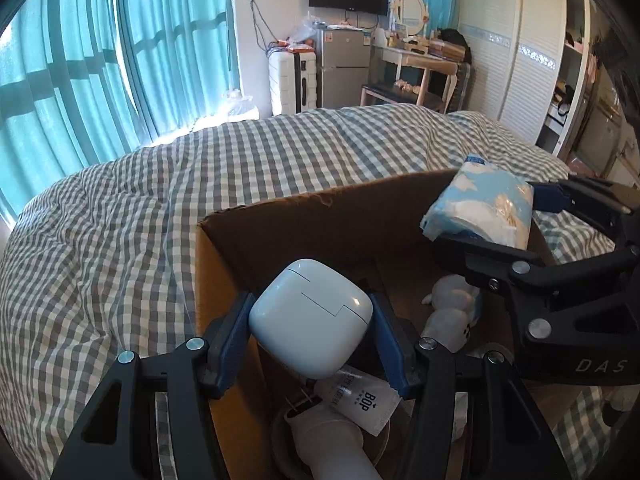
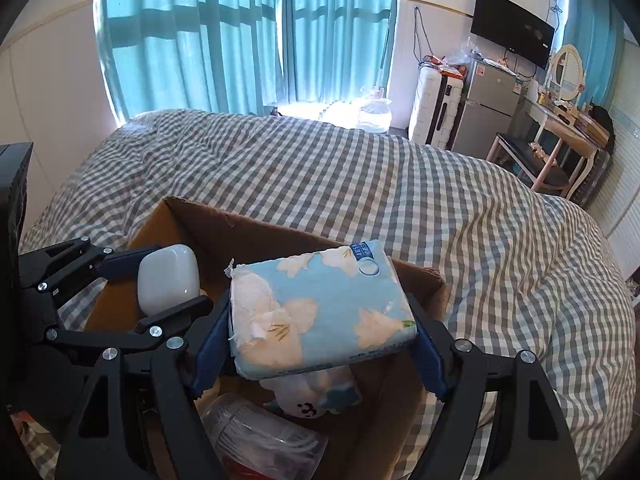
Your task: Organize objects
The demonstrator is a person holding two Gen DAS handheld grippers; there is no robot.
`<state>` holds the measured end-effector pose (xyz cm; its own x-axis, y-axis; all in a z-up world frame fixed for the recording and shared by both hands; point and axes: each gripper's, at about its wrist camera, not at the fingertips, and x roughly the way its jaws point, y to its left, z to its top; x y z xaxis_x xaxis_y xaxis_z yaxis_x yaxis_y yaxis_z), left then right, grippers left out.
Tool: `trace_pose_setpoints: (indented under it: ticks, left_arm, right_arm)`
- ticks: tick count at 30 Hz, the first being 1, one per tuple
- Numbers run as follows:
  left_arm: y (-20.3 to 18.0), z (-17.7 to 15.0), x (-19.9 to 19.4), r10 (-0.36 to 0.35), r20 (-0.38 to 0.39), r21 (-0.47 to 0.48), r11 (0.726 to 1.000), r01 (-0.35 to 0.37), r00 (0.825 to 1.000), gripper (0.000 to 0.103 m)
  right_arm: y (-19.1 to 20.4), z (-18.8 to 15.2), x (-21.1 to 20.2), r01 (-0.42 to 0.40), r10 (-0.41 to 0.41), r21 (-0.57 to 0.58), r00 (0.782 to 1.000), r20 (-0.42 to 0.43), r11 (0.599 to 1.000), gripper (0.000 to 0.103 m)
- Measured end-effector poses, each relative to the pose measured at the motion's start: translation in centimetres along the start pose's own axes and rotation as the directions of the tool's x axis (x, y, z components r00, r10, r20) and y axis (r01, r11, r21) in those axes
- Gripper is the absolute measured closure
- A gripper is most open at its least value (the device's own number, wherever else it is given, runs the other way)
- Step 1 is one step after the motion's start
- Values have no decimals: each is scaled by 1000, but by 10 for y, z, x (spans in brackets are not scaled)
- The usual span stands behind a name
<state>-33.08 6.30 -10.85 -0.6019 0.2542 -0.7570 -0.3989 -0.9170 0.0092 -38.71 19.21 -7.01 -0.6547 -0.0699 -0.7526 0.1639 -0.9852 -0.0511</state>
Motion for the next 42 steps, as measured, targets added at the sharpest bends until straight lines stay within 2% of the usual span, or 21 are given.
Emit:
trace_pose_setpoints:
  ticks: [5, 11, 13, 18, 23, 27, 30, 35, 39, 42]
  left_arm:
    - [-5, -3, 2, -7, -9, 14, 1000, 7, 1000, 44]
    - [-7, -6, 5, -22, -12, 10, 1000, 22, 1000, 41]
    - [-5, -6, 3, -47, -7, -5, 999, 47, 999, 31]
    - [3, -2, -11, -100, 19, -69, 992, 101, 995, 21]
    - [5, 12, -34, -68, 71, -89, 993, 74, 995, 12]
    - [5, 22, -71, -67, 119, -129, 988, 83, 991, 12]
    - [5, 29, -103, -33, 168, -133, 990, 55, 985, 6]
    - [0, 37, -159, 5, 255, -127, 992, 28, 967, 3]
    - [-6, 36, -204, 32, 319, -126, 992, 8, 947, 2]
    - [-15, 35, -231, 57, 348, -122, 992, -16, 936, 2]
  right_arm:
    - [-1, -2, 0, -9, 9, 14, 1000, -6, 1000, 24]
    - [-2, -1, -5, -38, 36, 37, 999, 33, 999, 20]
    - [-3, -1, -10, -51, 48, 47, 997, 53, 998, 17]
    - [-6, 0, -27, -45, 39, 72, 996, 84, 996, 14]
    - [-16, 7, -62, 18, -34, 118, 990, 137, 993, 6]
    - [-23, 17, -101, 49, -82, 156, 974, 213, 987, 3]
    - [-19, 21, -136, 79, -119, 156, 956, 267, 985, 3]
    - [-13, 16, -191, 99, -149, 160, 931, 333, 982, 3]
    - [-12, 8, -243, 109, -176, 181, 895, 411, 977, 3]
    - [-13, -1, -275, 131, -204, 192, 875, 439, 973, 2]
